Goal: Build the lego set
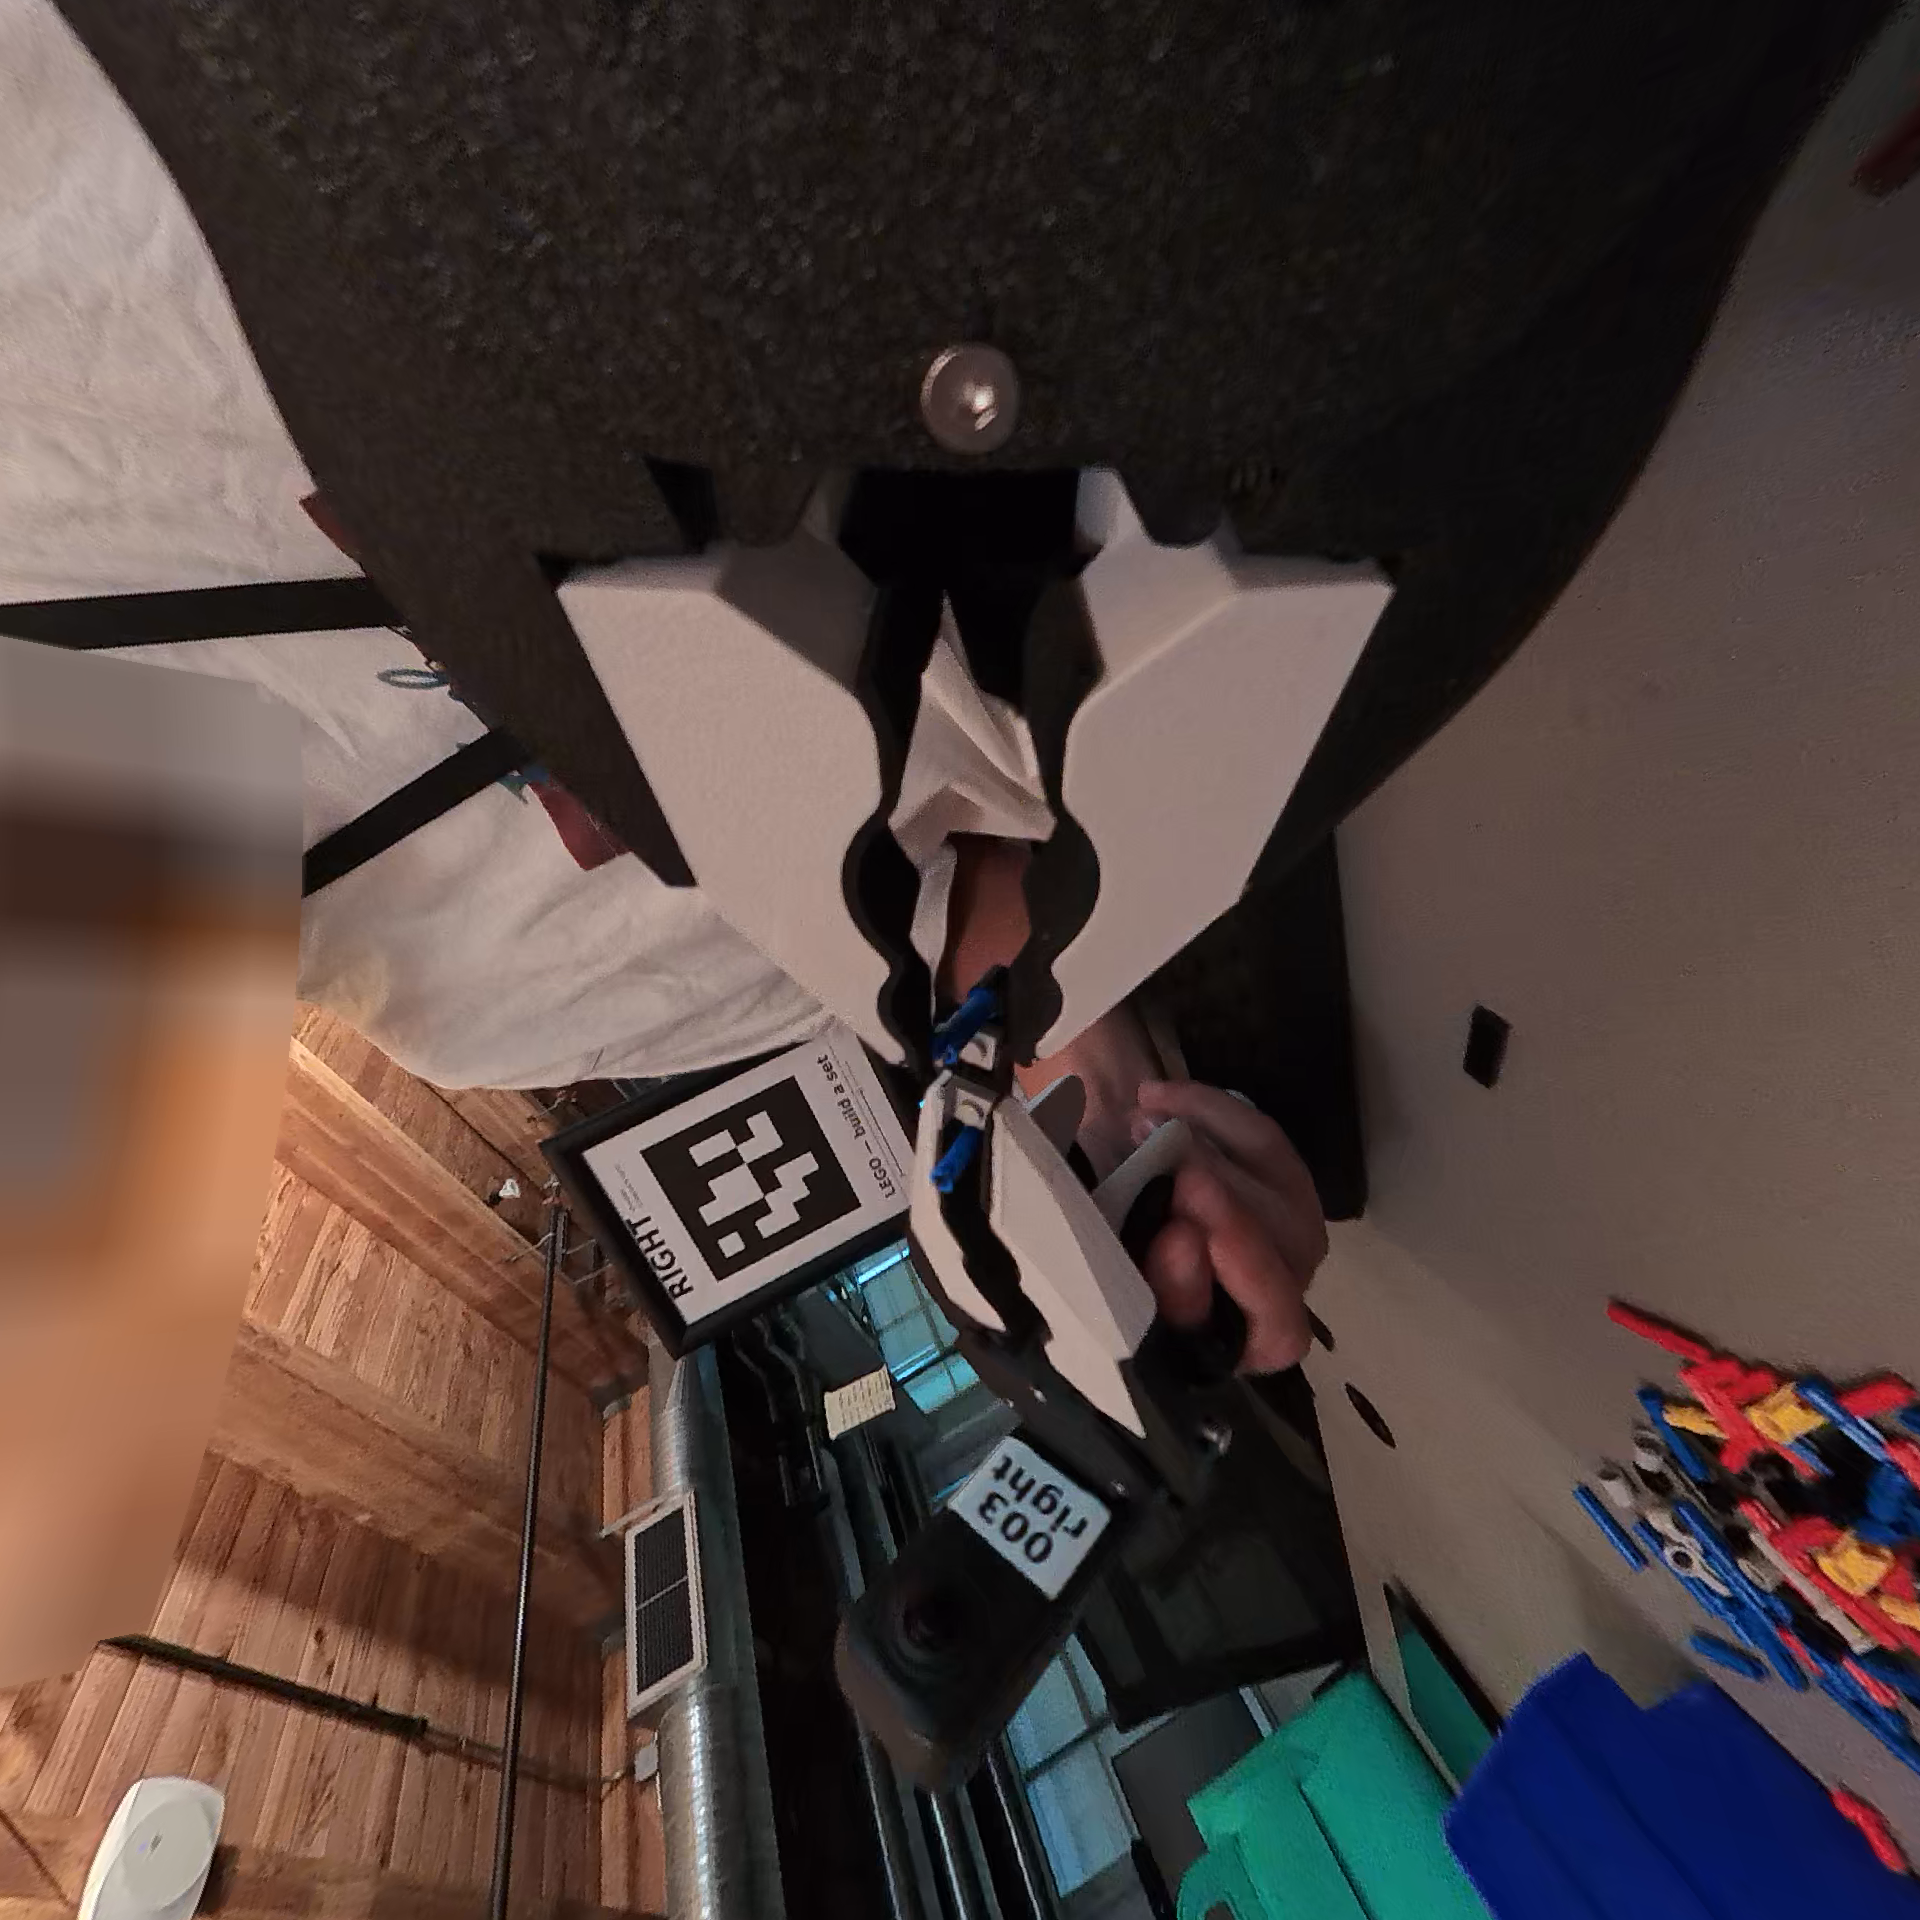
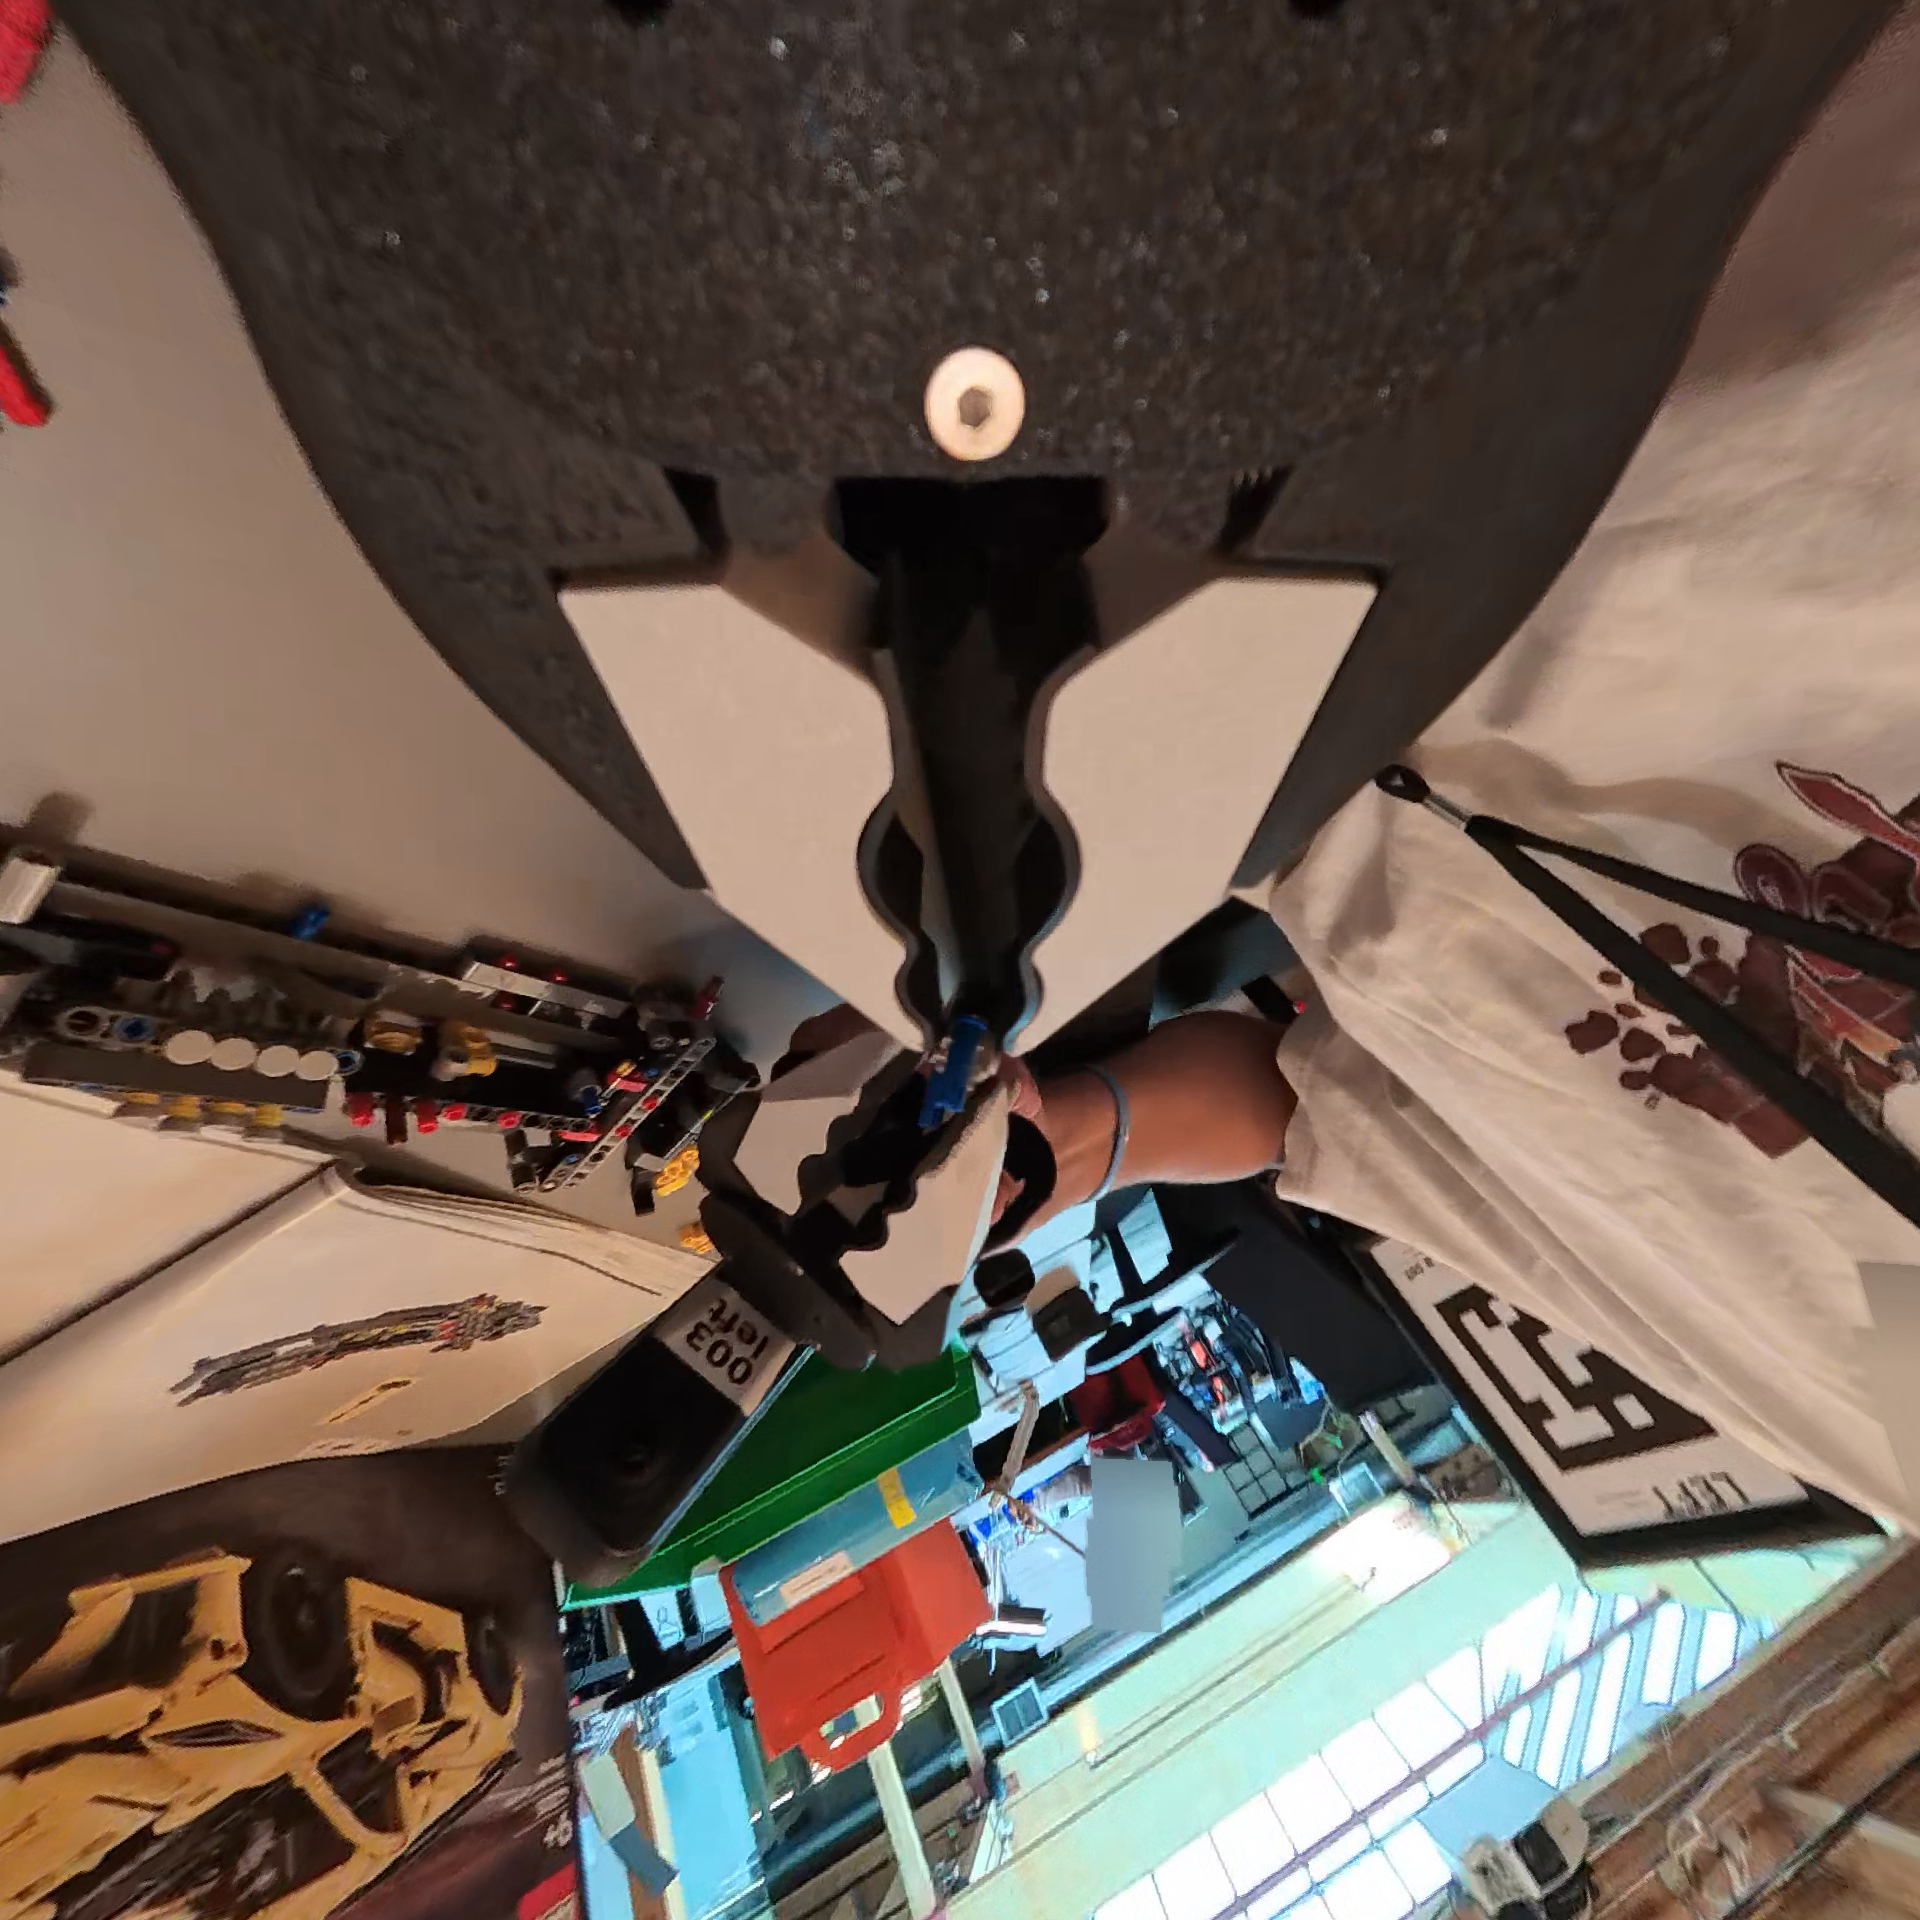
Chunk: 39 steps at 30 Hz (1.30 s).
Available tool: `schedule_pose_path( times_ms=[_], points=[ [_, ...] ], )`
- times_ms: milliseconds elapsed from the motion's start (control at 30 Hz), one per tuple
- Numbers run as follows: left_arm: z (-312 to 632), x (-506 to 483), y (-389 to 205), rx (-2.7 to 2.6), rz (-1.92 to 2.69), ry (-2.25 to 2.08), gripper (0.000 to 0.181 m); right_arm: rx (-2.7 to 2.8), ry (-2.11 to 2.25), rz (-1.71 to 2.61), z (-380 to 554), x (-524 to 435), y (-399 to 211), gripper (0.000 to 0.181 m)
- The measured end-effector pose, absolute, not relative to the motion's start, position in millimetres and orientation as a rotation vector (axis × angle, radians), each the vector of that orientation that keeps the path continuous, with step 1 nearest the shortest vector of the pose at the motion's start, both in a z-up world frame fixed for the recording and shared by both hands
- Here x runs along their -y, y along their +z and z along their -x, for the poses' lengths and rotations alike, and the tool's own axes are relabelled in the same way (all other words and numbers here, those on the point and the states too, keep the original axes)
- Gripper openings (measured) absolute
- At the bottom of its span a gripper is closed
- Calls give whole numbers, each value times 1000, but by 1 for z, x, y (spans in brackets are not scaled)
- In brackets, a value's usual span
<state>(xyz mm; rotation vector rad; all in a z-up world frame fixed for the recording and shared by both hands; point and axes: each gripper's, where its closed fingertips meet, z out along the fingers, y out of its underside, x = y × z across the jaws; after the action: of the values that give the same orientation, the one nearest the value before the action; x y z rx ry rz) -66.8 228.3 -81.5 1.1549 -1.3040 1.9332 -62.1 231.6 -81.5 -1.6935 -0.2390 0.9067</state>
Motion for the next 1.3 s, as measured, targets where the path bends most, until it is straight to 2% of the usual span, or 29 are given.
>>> schedule_pose_path(
  times_ms=[33, 133, 233, 333, 500, 733, 967, 1067, 1133, 1300],
  points=[
    [65, -231, -80, 1302, -1166, 1956, 13, 195, 934, 1685, 59, -234, -80, 8],
    [57, -244, -77, 1442, -1222, 2068, 22, 15, 1053, 1610, 44, -242, -74, 8],
    [50, -251, -89, 1903, -1322, 2125, 30, -169, 1224, 1491, 33, -252, -68, 8],
    [48, -251, -80, 2180, -1293, 2258, 28, -299, 1447, 1282, 26, -256, -55, 8],
    [42, -259, -55, 1905, -1319, 2454, 25, -413, 1620, 1084, 38, -272, -51, 8],
    [34, -280, -58, 1758, -1460, 2482, 0, -484, 1576, 1009, 32, -286, -57, 7],
    [35, -279, -54, 1687, -1420, 2512, 0, -368, 1365, 1154, 34, -283, -54, 7],
    [37, -274, -52, 1669, -1366, 2501, 17, -382, 1438, 1105, 33, -280, -52, 8],
    [38, -271, -51, 1655, -1341, 2501, 21, -423, 1462, 1072, 29, -281, -56, 7],
    [32, -278, -55, 1619, -1423, 2499, 7, -388, 1380, 1144, 34, -285, -58, 8]
  ],
)
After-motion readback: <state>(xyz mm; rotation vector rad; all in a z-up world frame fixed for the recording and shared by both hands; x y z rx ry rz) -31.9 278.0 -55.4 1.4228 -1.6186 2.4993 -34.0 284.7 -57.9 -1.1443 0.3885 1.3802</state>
